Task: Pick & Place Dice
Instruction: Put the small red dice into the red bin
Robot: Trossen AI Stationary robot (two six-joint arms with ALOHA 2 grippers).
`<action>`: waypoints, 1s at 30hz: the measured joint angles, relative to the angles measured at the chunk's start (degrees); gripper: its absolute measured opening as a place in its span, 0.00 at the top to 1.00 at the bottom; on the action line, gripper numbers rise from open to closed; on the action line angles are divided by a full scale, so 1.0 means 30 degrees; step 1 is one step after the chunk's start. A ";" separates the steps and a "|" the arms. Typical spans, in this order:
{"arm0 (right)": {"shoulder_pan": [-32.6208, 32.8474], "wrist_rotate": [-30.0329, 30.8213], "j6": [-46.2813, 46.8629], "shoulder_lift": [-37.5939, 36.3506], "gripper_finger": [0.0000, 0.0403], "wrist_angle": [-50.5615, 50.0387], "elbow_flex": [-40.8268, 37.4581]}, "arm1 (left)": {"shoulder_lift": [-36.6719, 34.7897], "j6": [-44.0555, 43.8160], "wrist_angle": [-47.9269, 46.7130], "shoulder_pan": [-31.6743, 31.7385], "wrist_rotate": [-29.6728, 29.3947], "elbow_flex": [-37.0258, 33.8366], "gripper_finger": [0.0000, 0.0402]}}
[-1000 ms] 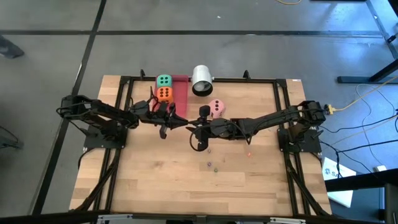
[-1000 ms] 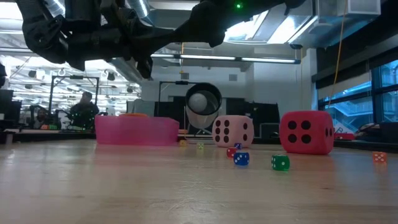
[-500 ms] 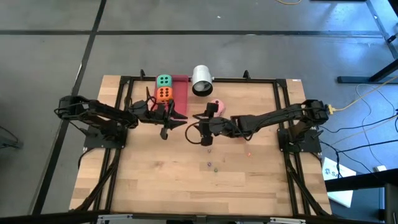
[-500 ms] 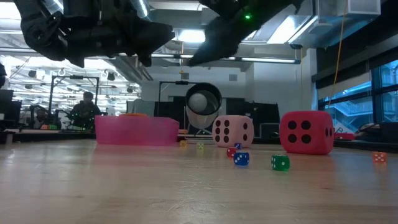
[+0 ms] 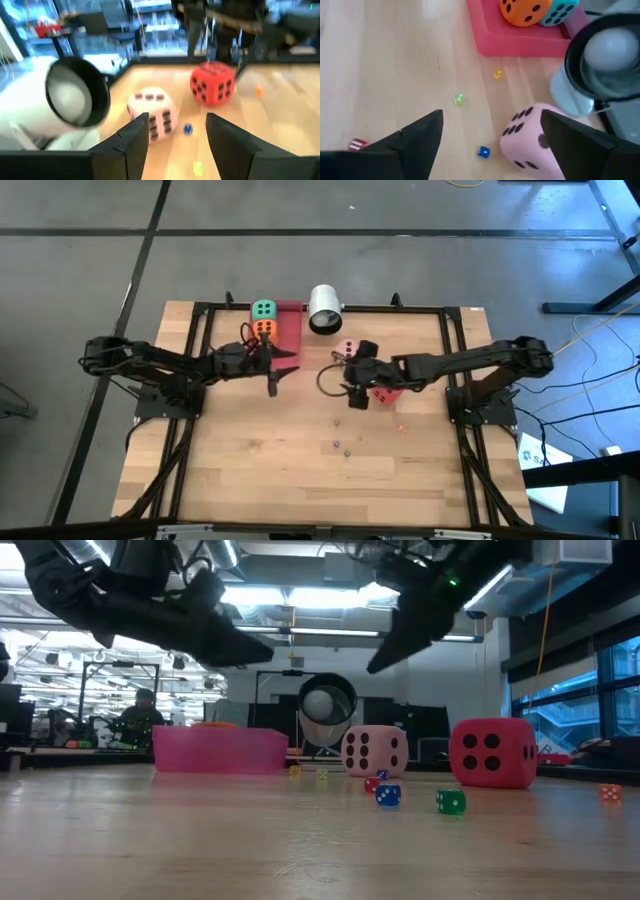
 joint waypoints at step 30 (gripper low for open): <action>0.2369 -0.3667 0.4101 0.3647 0.21 1.4790 -0.7006 | 0.3767 -0.1511 -0.2814 -0.1537 0.1692 0.2046 0.57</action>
